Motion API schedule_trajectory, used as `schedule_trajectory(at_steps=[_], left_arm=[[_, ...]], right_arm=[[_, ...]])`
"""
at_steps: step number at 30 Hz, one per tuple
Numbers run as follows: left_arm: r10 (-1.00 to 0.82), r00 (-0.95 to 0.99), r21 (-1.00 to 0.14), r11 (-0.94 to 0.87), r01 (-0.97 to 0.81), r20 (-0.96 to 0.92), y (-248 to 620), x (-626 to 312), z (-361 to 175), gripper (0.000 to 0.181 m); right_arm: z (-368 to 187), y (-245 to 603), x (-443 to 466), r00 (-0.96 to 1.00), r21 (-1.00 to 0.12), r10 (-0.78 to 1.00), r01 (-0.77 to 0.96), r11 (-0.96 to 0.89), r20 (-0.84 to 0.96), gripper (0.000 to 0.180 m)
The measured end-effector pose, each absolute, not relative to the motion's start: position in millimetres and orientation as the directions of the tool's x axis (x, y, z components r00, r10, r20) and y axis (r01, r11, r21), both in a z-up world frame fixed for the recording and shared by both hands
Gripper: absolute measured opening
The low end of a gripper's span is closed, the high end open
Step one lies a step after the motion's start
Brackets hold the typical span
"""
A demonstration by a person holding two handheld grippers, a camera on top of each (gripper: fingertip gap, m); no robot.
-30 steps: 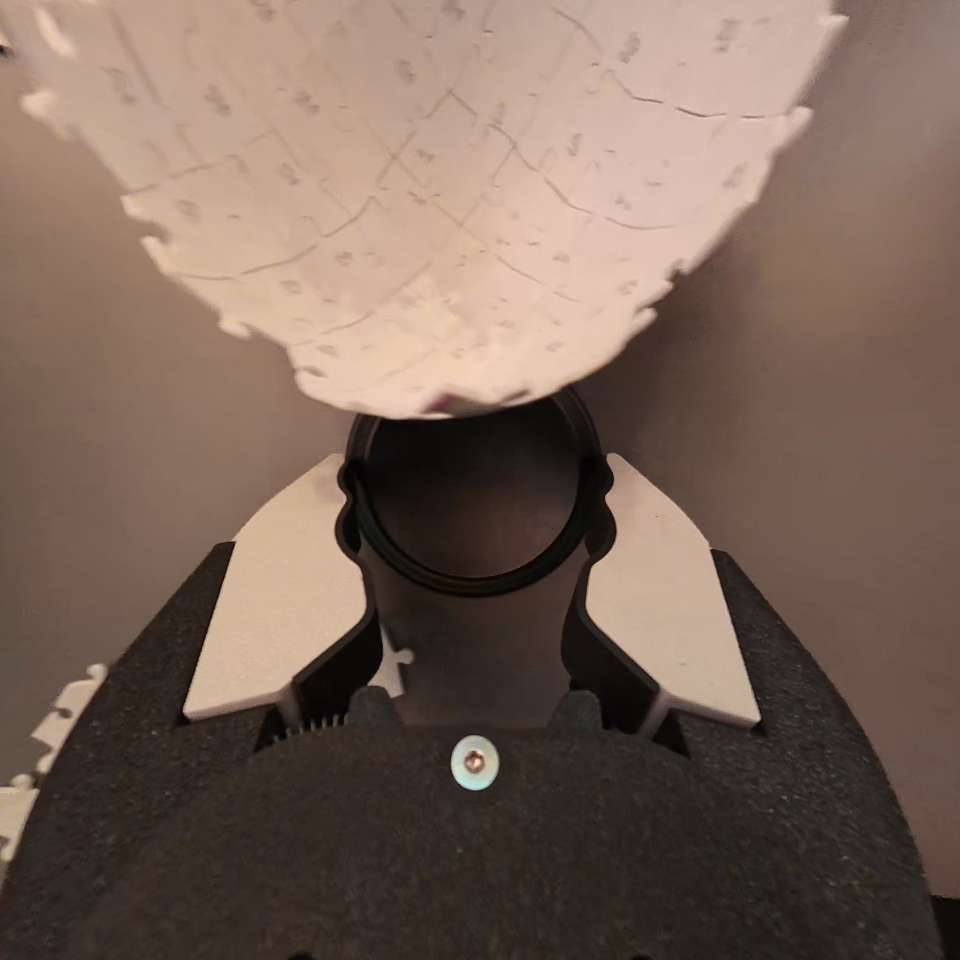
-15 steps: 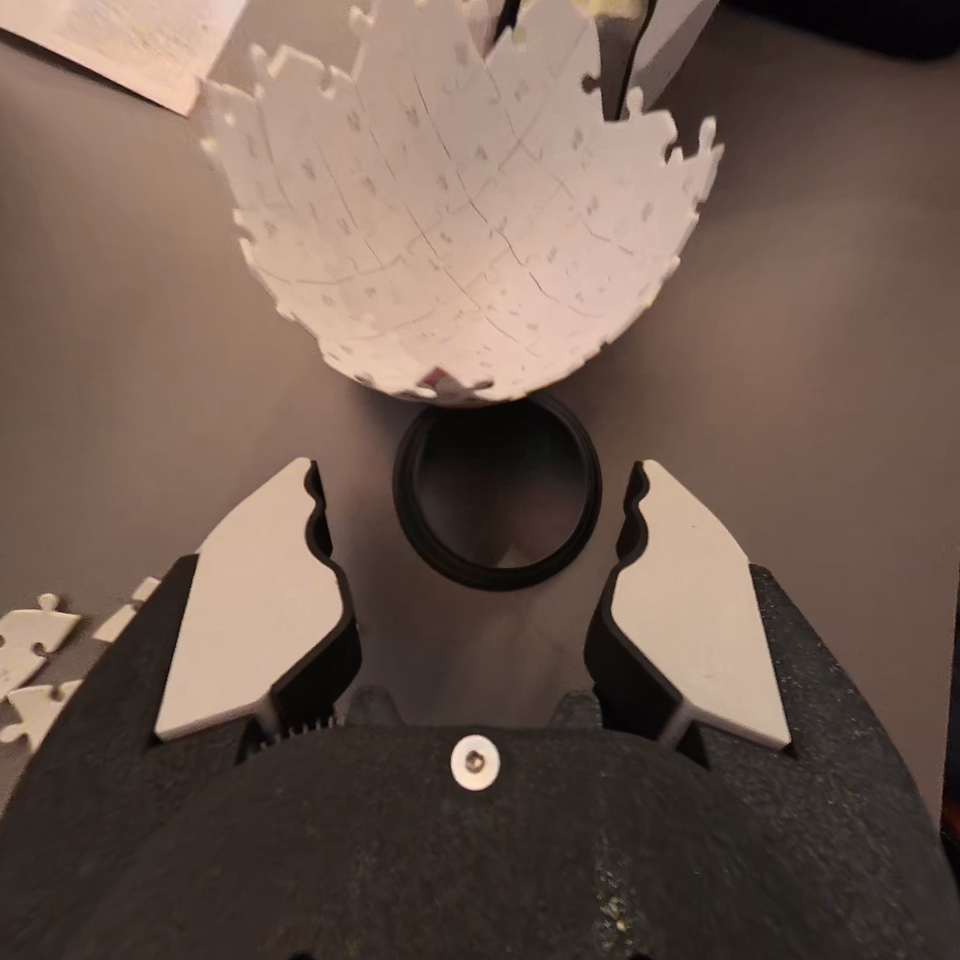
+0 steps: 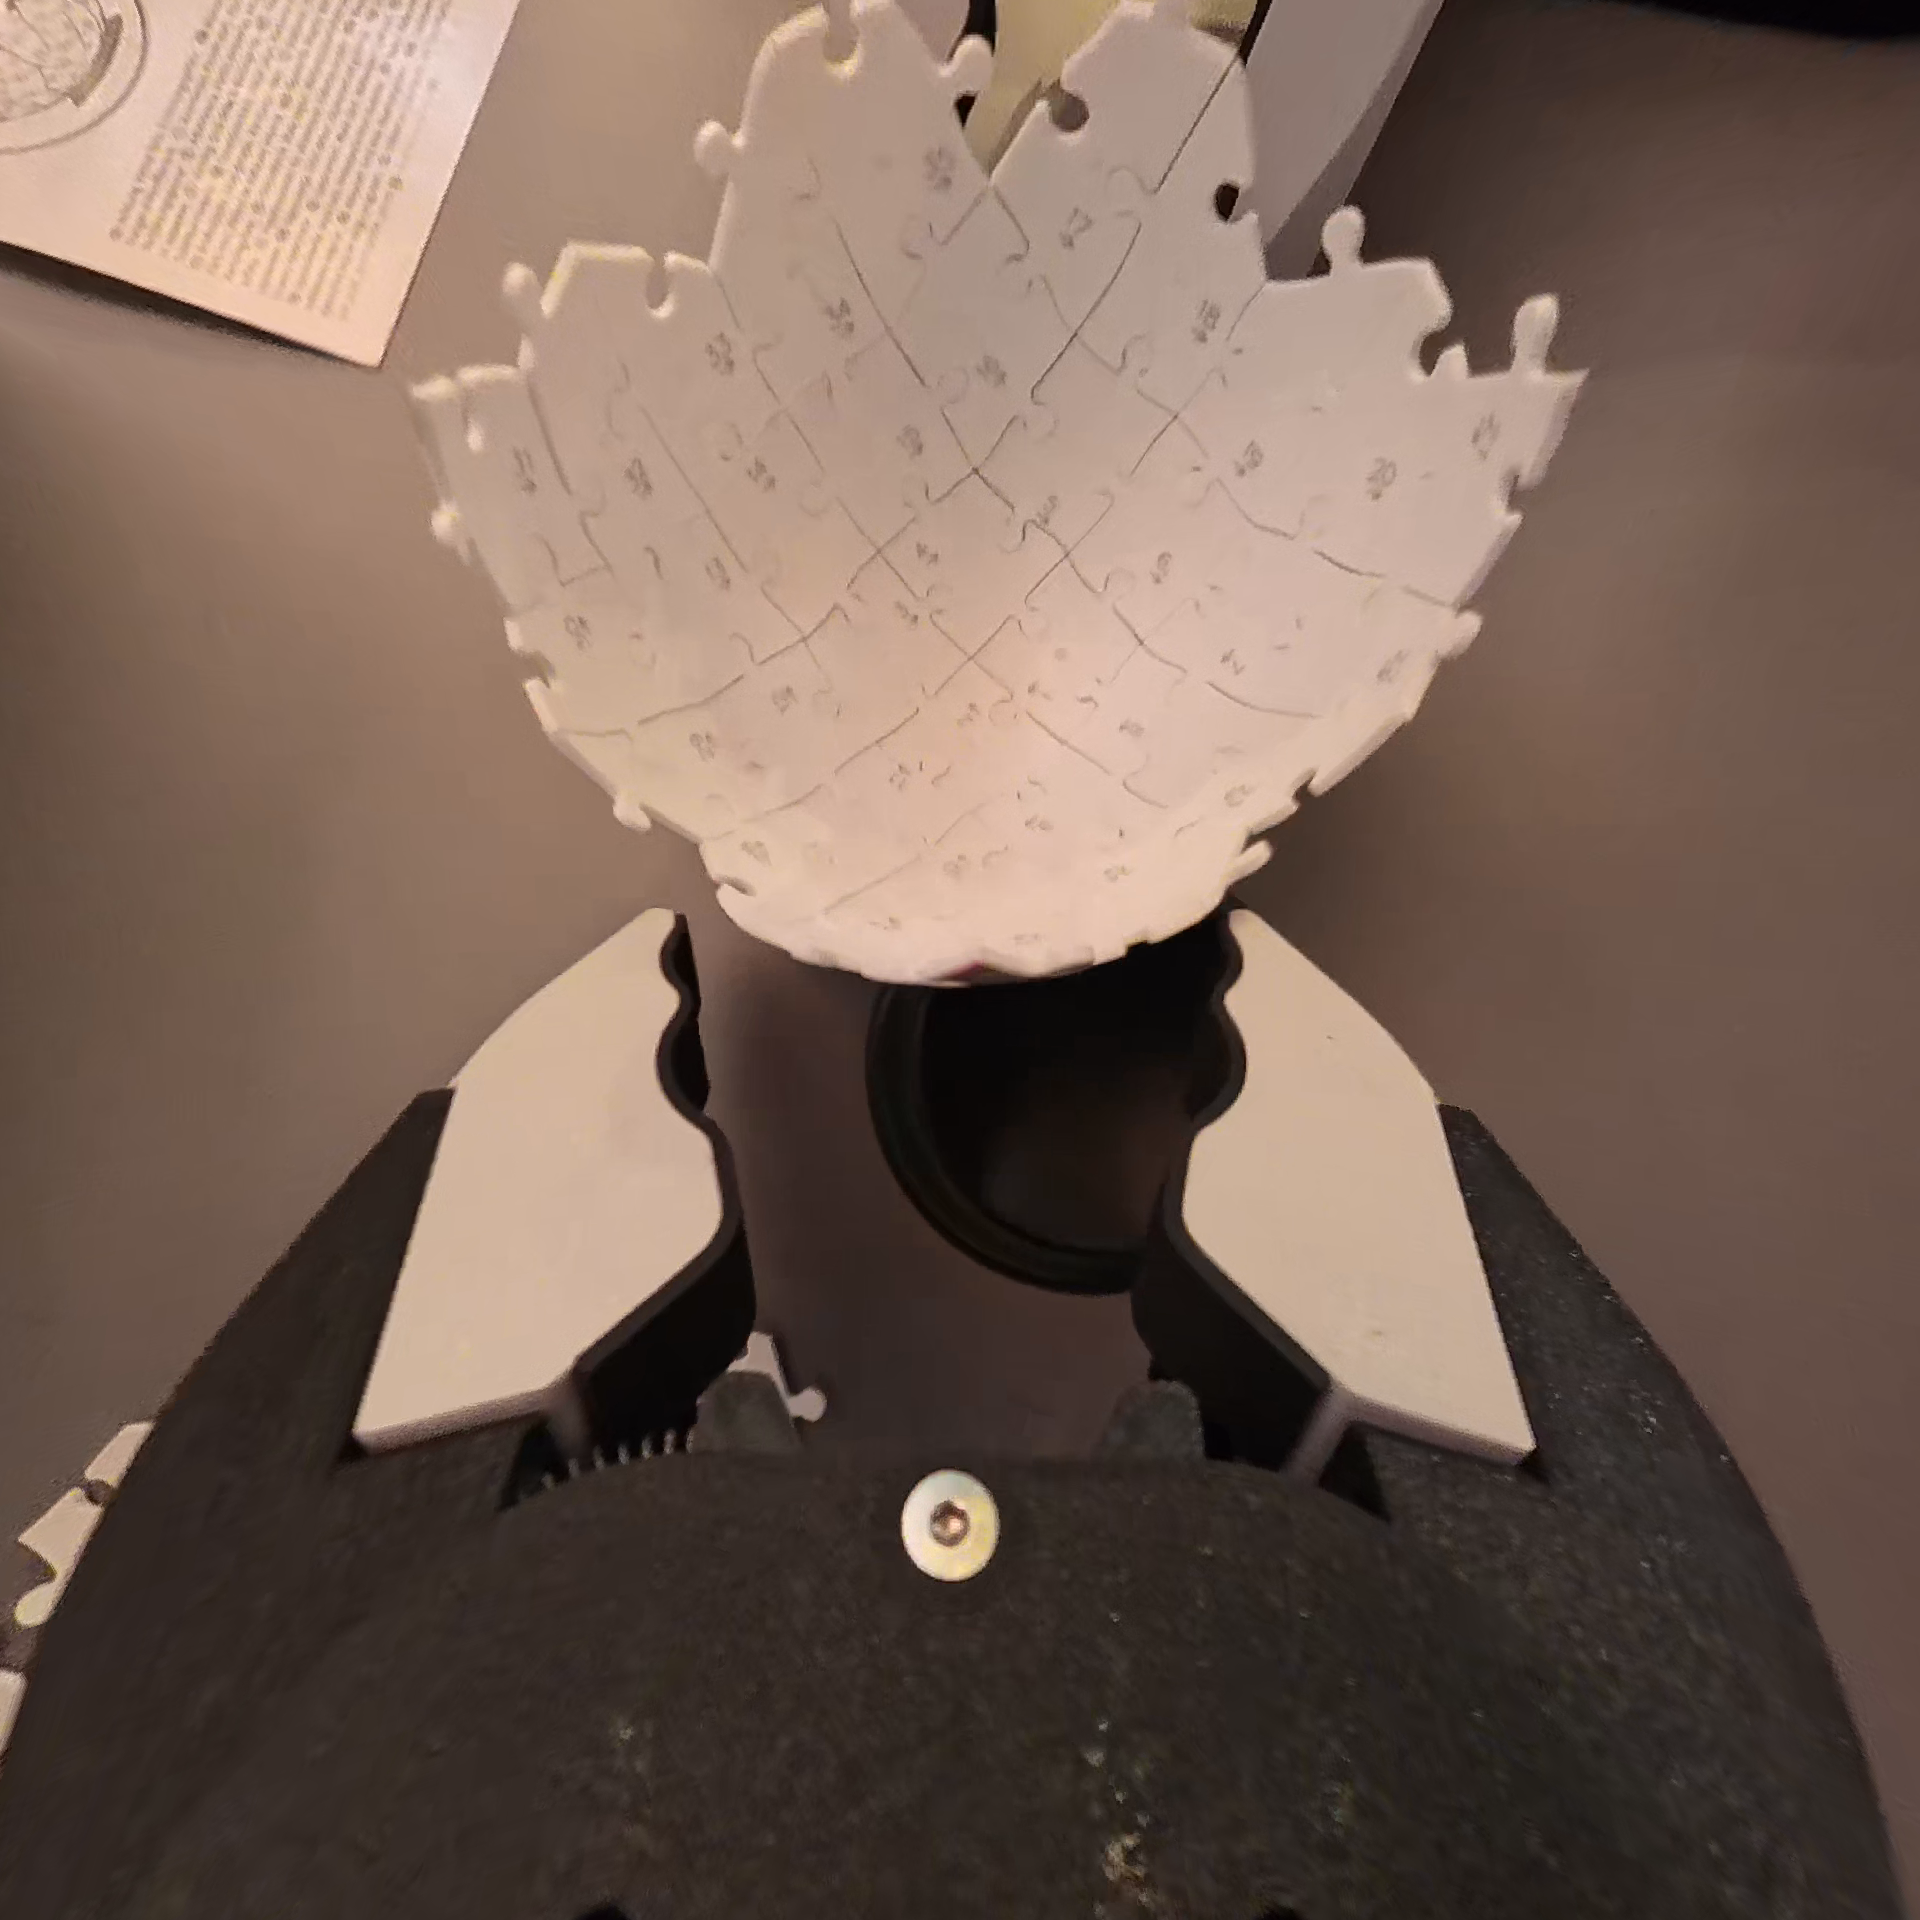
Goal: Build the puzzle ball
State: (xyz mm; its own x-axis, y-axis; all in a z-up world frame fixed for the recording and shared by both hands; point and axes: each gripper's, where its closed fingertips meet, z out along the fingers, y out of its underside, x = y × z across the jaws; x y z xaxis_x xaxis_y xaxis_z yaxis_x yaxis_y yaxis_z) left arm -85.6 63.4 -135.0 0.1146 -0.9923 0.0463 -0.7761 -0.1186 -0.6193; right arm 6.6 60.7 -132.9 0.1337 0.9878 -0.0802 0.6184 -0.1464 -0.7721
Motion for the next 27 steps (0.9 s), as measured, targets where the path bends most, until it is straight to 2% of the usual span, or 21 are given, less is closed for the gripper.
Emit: schedule_trajectory(at_steps=[11,20,27], left_arm=[[-0.995,0.089,-0.644,-0.095,-0.759,0.041,61.9,-80.7,-134.7,0.089],[-0.996,0.070,-0.631,-0.023,-0.775,-0.050,68.6,-78.8,-139.9,0.085],[-0.998,0.056,-0.651,-0.028,-0.759,-0.022,66.1,-74.6,-138.3,0.085]], right_arm=[[-135.9,55.7,4.6,0.102,-0.768,0.989,0.624,-0.145,-0.104,0.051],[-146.6,53.9,3.4,0.096,-0.742,0.990,0.655,-0.143,-0.106,0.052],[-148.5,53.9,3.9,0.097,-0.738,0.990,0.659,-0.144,-0.107,0.051]])
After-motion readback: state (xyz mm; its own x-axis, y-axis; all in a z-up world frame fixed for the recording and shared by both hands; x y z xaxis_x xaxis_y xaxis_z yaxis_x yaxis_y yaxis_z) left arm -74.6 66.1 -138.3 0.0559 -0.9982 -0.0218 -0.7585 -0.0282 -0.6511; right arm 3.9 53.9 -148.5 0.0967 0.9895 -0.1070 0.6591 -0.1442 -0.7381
